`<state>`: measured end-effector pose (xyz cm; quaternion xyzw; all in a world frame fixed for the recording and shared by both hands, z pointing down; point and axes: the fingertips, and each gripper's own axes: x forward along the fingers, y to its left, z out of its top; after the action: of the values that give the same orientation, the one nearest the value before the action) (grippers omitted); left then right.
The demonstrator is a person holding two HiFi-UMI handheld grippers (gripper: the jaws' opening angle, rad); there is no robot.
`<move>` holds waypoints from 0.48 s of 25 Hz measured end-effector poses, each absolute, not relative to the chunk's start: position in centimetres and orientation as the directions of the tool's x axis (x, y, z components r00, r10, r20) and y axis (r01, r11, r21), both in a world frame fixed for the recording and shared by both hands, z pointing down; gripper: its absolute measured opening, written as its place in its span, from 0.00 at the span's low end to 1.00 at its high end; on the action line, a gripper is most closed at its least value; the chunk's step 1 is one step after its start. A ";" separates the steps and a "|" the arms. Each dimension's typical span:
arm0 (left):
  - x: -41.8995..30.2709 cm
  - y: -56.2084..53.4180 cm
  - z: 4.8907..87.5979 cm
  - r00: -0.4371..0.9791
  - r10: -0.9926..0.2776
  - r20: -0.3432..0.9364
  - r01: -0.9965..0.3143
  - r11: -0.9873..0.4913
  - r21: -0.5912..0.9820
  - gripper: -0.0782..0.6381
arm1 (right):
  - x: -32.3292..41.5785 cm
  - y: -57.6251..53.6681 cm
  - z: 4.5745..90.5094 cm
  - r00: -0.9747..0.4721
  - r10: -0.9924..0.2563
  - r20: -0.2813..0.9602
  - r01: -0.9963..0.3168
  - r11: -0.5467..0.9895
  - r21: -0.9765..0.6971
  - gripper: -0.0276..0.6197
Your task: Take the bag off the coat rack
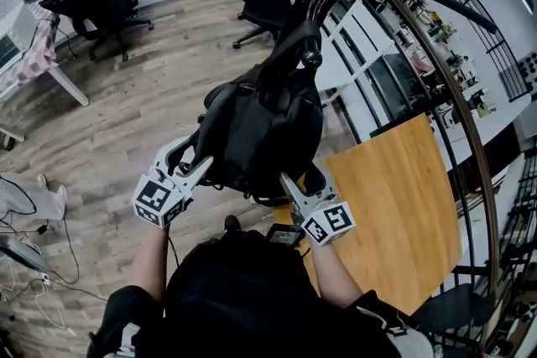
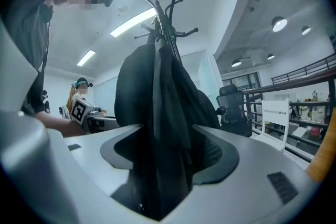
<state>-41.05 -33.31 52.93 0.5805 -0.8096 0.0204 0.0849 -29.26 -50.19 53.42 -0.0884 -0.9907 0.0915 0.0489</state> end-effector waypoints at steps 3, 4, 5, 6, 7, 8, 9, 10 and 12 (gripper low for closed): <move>-41.2 -33.9 52.8 -0.287 -0.942 0.174 -0.954 0.298 0.042 0.46 | -30.0 -49.8 53.2 -0.974 0.209 0.082 0.193 0.967 -0.168 0.48; -41.1 -34.2 52.8 -0.284 -0.942 0.178 -0.955 0.294 0.032 0.46 | -30.1 -49.6 53.1 -0.973 0.216 0.082 0.201 0.967 -0.156 0.46; -41.1 -34.5 52.8 -0.283 -0.942 0.182 -0.956 0.292 0.023 0.45 | -30.1 -49.5 53.0 -0.972 0.219 0.083 0.206 0.968 -0.145 0.42; -41.0 -34.7 52.9 -0.282 -0.941 0.186 -0.957 0.290 0.020 0.44 | -30.0 -49.3 53.0 -0.972 0.220 0.085 0.207 0.969 -0.137 0.40; -41.0 -34.9 53.0 -0.282 -0.941 0.187 -0.957 0.290 0.021 0.43 | -30.0 -49.2 53.0 -0.972 0.218 0.088 0.205 0.970 -0.133 0.38; -41.0 -35.0 53.1 -0.282 -0.941 0.186 -0.956 0.291 0.026 0.42 | -30.0 -49.1 53.1 -0.972 0.216 0.089 0.204 0.970 -0.133 0.36; -41.0 -35.1 53.2 -0.281 -0.942 0.183 -0.956 0.291 0.032 0.42 | -30.0 -49.0 53.1 -0.973 0.214 0.089 0.202 0.970 -0.133 0.35; -41.0 -35.1 53.2 -0.279 -0.943 0.179 -0.956 0.290 0.037 0.41 | -29.9 -48.9 53.1 -0.973 0.212 0.088 0.200 0.971 -0.132 0.35; -40.9 -35.1 53.2 -0.269 -0.948 0.171 -0.959 0.280 0.044 0.39 | -29.9 -48.7 53.1 -0.975 0.209 0.081 0.198 0.971 -0.132 0.33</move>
<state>-40.93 -35.09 53.16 0.5989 -0.7959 0.0341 0.0819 -29.91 -48.74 53.08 -0.1025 -0.9917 0.0615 0.0470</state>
